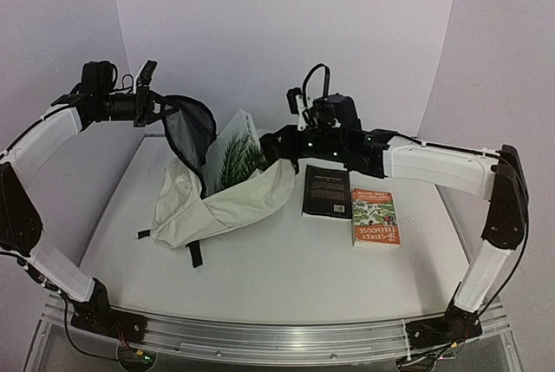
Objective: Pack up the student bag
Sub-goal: Adjust the book in the student bag.
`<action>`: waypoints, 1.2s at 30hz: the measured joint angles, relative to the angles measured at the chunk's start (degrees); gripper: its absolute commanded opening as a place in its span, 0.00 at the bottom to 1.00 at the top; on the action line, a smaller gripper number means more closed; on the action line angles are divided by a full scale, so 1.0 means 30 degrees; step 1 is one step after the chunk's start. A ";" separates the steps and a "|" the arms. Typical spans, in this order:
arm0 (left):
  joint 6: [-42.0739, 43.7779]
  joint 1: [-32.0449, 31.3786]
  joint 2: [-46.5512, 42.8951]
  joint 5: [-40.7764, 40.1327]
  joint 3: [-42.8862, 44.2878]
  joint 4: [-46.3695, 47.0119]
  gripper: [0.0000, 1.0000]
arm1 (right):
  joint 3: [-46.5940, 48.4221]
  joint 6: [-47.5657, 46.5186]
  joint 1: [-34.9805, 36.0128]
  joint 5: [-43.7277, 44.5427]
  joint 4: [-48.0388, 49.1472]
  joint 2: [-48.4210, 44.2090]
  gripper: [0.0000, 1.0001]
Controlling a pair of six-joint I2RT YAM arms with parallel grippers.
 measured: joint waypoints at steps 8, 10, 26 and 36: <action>-0.0080 0.0000 0.0126 -0.3961 0.0461 -0.2249 0.00 | -0.4470 0.1397 0.2425 -0.0153 0.1413 -0.0818 0.00; -0.0106 0.0000 0.0059 -0.5535 0.0264 -0.3011 0.02 | -0.5871 0.2330 0.2911 -0.0192 0.1974 -0.0818 0.00; -0.1343 -0.1626 -0.1818 -1.1544 0.0913 -0.6979 0.68 | -0.8939 0.5561 0.3137 -0.0870 0.3940 -0.0811 0.00; 0.0098 -0.6558 0.6544 -0.9173 0.9671 -0.4405 0.70 | -0.9446 0.6033 0.3151 -0.0351 0.4549 -0.0811 0.00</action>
